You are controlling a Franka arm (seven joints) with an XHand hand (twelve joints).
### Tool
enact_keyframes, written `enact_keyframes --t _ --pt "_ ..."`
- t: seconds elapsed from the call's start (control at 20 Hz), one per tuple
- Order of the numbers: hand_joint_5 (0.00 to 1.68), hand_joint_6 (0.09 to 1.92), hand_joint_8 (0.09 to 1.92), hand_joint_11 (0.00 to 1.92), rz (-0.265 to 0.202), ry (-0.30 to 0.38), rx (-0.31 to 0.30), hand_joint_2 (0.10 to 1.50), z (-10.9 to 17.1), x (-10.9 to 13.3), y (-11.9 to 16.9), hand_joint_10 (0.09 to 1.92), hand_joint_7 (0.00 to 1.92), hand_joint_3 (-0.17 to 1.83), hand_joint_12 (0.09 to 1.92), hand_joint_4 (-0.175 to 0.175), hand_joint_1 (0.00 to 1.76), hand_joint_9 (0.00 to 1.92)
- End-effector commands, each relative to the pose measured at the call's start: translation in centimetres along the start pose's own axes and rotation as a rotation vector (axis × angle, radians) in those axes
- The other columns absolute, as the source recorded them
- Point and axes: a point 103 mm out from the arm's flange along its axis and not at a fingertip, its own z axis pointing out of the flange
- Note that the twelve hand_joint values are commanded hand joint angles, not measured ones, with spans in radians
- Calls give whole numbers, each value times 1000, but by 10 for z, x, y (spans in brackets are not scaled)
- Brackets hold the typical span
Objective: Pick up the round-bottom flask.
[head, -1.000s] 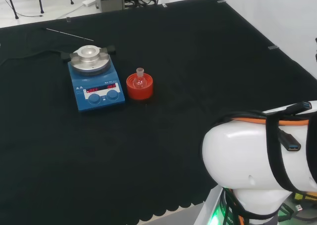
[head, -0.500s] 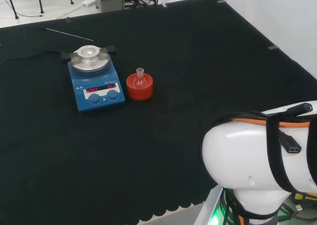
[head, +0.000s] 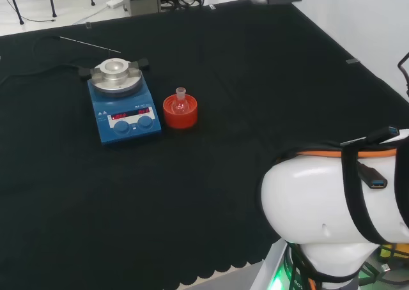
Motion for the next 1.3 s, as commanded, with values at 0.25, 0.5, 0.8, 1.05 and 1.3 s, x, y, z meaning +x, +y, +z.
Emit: enact_keyframes --t 0.25,0.5,0.8,1.05,1.3 --pt "454 87 572 0 -40 152 51 780 94 -8 30 710 245 508 1308 -31 733 341" --pt "470 87 579 0 -50 234 79 752 131 -5 41 715 259 533 1322 -31 745 358" --pt "478 87 564 0 -101 296 83 719 165 2 58 722 181 547 1290 -28 757 314" --pt "493 87 560 0 -129 366 89 669 193 2 69 732 129 554 1242 -15 794 266" --pt "502 87 558 0 -140 412 102 642 214 0 81 727 124 563 1202 -10 823 247"
